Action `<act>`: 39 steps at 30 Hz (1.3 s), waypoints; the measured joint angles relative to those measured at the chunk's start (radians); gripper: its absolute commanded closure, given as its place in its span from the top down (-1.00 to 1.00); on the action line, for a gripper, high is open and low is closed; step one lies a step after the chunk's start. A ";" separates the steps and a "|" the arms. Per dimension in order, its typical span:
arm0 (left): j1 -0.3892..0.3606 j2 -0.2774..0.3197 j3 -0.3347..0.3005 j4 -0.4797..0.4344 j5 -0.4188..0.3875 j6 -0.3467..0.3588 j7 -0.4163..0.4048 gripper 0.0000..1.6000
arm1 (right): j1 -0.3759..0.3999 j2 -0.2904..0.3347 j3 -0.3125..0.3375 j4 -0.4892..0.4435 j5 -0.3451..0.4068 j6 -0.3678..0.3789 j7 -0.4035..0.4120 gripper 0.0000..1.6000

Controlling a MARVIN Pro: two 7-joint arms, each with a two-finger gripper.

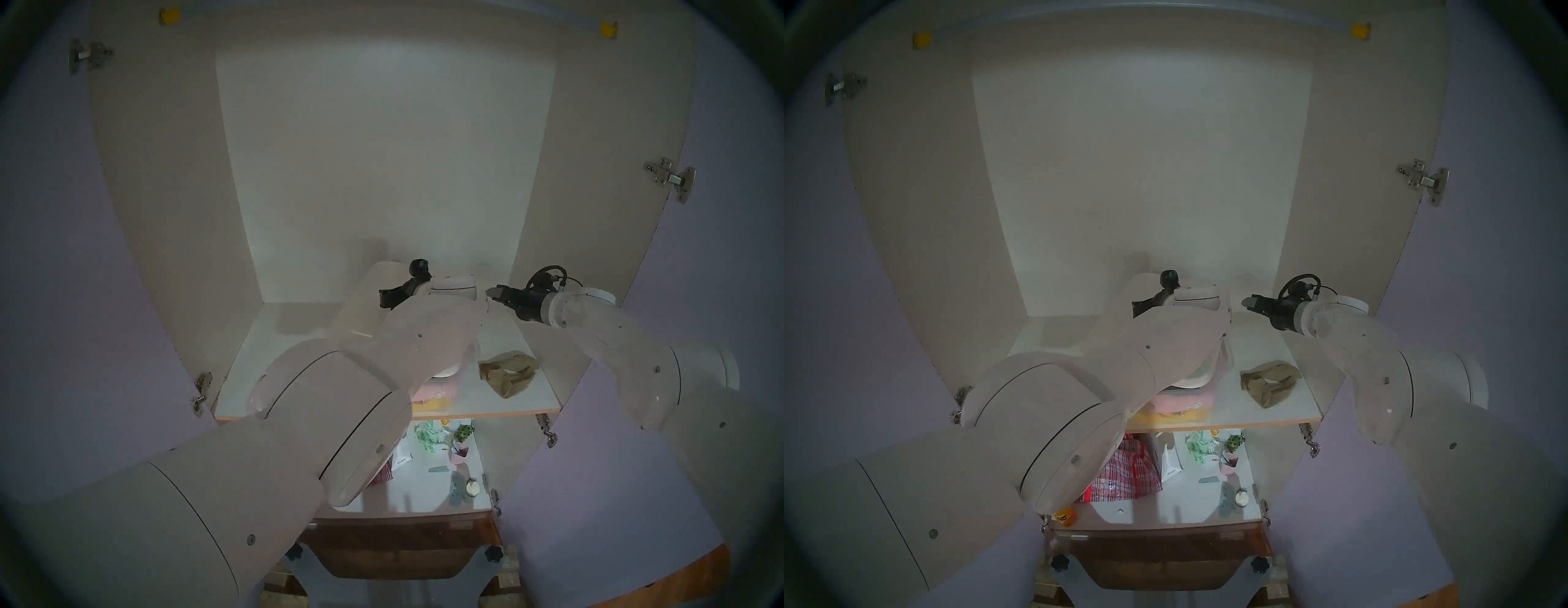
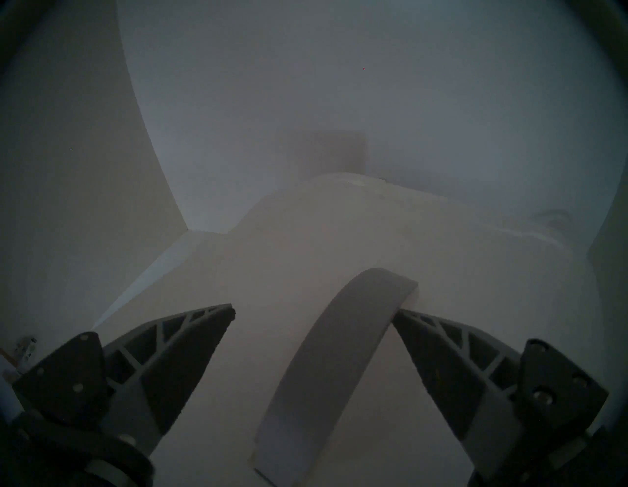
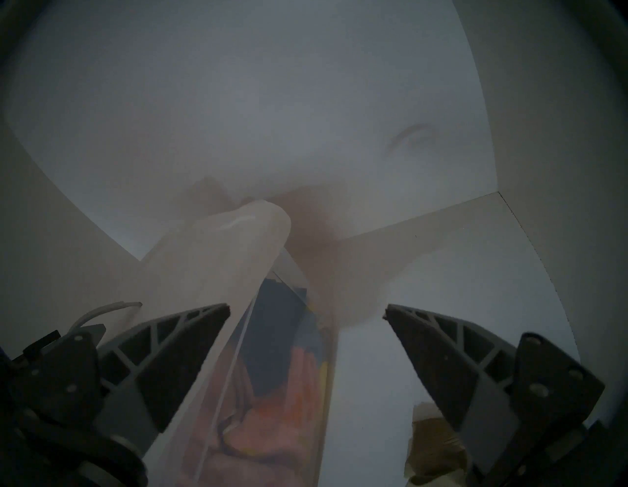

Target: Take socks out of the storage bin, place them on top of the cabinet, and put the lid back on the bin

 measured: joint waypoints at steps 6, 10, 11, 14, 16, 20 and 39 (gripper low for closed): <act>-0.008 0.001 0.051 0.018 0.002 0.015 -0.023 -1.00 | 0.000 0.000 0.000 0.000 0.000 0.001 0.000 1.00; -0.010 -0.001 0.039 0.025 -0.007 0.015 -0.028 -1.00 | 0.000 0.000 0.000 0.000 -0.001 0.001 0.001 1.00; -0.011 -0.001 0.035 0.026 -0.010 0.015 -0.029 -1.00 | 0.000 0.000 0.000 0.000 -0.001 0.001 0.001 1.00; -0.015 -0.003 0.030 0.029 -0.015 0.015 -0.029 -1.00 | 0.000 0.000 0.000 0.000 -0.001 0.001 0.001 1.00; -0.018 -0.004 0.026 0.032 -0.019 0.015 -0.029 -1.00 | 0.000 0.000 0.000 0.000 -0.001 0.001 0.001 1.00; -0.024 -0.010 0.018 0.041 -0.028 0.015 -0.027 -1.00 | 0.000 0.001 0.000 0.000 -0.001 0.001 0.001 1.00; -0.037 -0.018 0.009 0.049 -0.049 0.008 -0.011 -1.00 | 0.000 0.001 0.000 0.000 -0.002 0.001 0.001 1.00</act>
